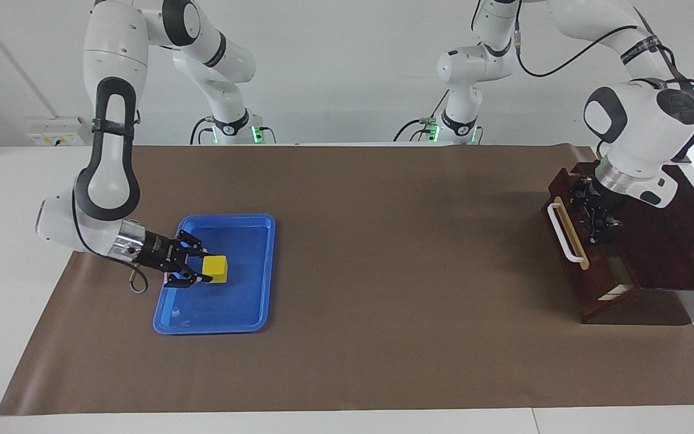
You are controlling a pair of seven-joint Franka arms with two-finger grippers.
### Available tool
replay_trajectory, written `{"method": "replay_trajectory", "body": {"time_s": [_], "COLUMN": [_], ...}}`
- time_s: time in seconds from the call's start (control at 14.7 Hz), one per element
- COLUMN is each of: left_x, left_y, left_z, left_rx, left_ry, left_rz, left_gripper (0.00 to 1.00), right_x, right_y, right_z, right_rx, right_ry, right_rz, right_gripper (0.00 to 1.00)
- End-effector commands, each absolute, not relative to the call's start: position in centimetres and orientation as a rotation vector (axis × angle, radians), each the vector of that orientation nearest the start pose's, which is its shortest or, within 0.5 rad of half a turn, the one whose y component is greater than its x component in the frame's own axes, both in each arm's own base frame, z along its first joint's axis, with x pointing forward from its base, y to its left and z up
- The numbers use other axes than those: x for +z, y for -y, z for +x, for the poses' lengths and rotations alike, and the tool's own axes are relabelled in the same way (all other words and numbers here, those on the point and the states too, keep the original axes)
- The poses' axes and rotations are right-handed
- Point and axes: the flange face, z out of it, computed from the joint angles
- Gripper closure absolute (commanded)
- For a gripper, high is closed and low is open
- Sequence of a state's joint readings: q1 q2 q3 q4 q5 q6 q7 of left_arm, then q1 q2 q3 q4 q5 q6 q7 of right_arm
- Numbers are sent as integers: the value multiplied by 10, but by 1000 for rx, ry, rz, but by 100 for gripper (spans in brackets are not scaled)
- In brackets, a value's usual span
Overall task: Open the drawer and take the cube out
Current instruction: 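Carry the yellow cube into the blue tray with the right gripper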
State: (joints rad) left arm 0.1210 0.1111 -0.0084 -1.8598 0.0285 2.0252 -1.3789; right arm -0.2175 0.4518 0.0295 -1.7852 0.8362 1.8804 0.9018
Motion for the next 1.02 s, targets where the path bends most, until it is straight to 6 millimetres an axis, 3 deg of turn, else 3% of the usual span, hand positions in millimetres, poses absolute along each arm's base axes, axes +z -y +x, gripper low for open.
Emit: {"method": "replay_trajectory", "body": {"time_s": [0.0,0.41,0.61,0.68,0.75,0.88,0.95], "left_x": [460,461,470,477,486,512,523], "left_y": [-93,-122,-108,-99,-85,-69,-56], "left_z": [583,577,583,583,580,569,564], "left_rx": [-119,-129,-108,-80,-49,-49,-43], "left_ry": [2081,2106,2059,2014,1918,1740,1628], "left_rz": [-2342,-2321,-2350,-2374,-2437,-2564,-2635], "left_gripper": [0,0,0,0,0,0,0], "right_x": [292,275,275,274,274,277,283], "right_y": [56,44,38,36,37,40,47], "right_z": [610,599,600,602,602,603,603], "right_rx": [731,693,687,659,646,640,625], "right_ry": [-1633,-1672,-1664,-1668,-1665,-1660,-1659], "right_rz": [-1810,-1828,-1855,-1866,-1892,-1907,-1939], "right_gripper": [100,100,100,79,42,19,14]}}
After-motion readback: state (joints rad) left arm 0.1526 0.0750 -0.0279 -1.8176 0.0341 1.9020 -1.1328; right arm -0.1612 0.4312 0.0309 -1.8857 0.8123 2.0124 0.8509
